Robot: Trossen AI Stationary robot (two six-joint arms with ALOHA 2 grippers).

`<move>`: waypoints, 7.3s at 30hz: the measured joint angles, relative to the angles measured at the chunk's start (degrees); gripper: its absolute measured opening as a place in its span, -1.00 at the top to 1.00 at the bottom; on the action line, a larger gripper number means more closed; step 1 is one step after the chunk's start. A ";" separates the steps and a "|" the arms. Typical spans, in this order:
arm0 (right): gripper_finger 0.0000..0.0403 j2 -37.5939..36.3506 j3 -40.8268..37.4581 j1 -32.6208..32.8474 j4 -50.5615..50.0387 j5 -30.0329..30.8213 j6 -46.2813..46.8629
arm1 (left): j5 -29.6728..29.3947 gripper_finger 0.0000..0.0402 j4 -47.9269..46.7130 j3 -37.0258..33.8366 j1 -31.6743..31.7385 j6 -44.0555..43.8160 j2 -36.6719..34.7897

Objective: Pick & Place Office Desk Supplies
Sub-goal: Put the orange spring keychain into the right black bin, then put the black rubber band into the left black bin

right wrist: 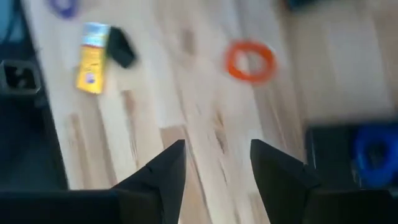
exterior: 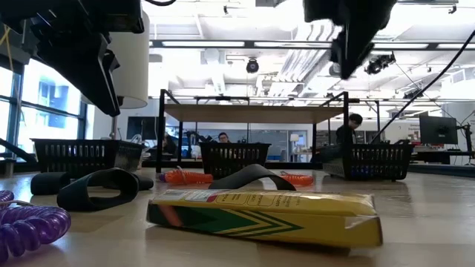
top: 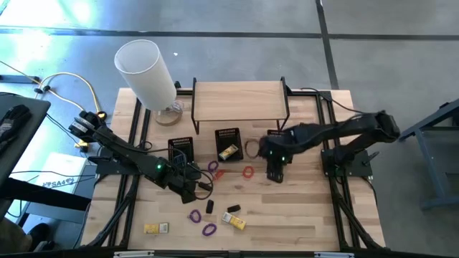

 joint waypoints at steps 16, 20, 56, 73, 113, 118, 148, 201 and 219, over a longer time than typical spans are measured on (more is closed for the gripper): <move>0.20 10.18 -0.02 10.52 17.44 15.16 -21.27 | 0.02 0.48 0.22 -0.04 0.01 0.00 0.00; 0.20 13.24 -0.02 10.19 17.46 15.66 -22.09 | 0.02 0.48 0.36 -0.04 -0.01 -0.02 0.00; 0.21 27.33 0.09 2.72 21.32 12.40 -25.10 | 0.00 0.48 1.45 -1.46 -0.01 -0.02 0.09; 0.71 27.46 0.02 2.65 21.32 12.06 -23.26 | 0.01 0.48 1.44 -1.46 -0.01 -0.30 0.11; 0.98 5.25 1.07 13.72 -11.56 20.54 1.81 | 0.03 0.48 2.14 -1.42 0.00 -0.46 0.13; 0.98 3.76 1.06 11.88 -16.12 22.18 2.36 | 0.02 0.48 2.16 -1.42 0.01 -0.09 0.13; 0.98 1.97 -11.90 -13.68 -1.23 12.37 -11.66 | 0.02 0.48 2.12 -1.40 0.01 1.49 0.13; 0.31 2.06 -7.67 -15.84 -9.26 6.13 -5.24 | 0.00 0.48 2.16 -1.40 0.01 2.05 0.13; 0.32 -9.91 -3.91 -15.73 -25.02 5.20 10.66 | 0.00 0.48 2.16 -1.40 0.01 1.99 0.13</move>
